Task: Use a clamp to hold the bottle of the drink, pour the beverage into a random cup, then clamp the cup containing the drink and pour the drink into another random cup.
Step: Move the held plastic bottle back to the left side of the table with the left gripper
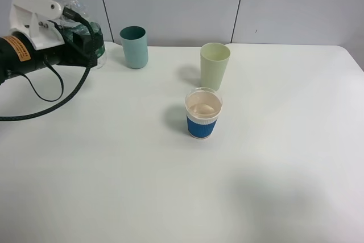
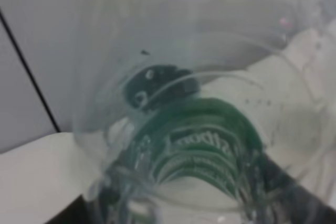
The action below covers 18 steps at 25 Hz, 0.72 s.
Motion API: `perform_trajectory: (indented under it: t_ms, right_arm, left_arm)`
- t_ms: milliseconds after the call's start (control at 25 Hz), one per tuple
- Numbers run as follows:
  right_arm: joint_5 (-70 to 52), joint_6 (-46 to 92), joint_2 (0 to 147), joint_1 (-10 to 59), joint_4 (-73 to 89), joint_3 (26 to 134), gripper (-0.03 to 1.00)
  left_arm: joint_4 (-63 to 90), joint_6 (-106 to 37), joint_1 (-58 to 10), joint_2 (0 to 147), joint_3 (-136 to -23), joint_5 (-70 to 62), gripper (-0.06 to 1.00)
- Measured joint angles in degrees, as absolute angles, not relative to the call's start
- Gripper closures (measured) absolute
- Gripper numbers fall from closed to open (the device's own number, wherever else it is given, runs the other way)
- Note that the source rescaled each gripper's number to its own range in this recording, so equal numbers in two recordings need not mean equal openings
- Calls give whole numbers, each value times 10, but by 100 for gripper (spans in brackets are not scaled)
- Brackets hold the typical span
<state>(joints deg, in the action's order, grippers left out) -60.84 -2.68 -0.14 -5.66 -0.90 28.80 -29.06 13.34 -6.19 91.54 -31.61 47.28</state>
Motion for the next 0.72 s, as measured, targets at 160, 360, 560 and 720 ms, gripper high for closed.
perform_trajectory:
  t_ms: [160,360,560,720]
  right_arm:
    - [-608,-27,-1,-57,-9,288,-3]
    - [-608,-27,-1,-57,-9,288,-3]
    - [-608,-27,-1,-57,-9,288,-3]
    - [-608,-27,-1,-57,-9,288,-3]
  left_arm:
    - [-295,134,-18,952,-301,519,91]
    - [-298,133,7,1004,-300,555,91]
    - [-299,105,13,1062,-301,600,91]
    - [-299,87,13,1112,-298,643,91]
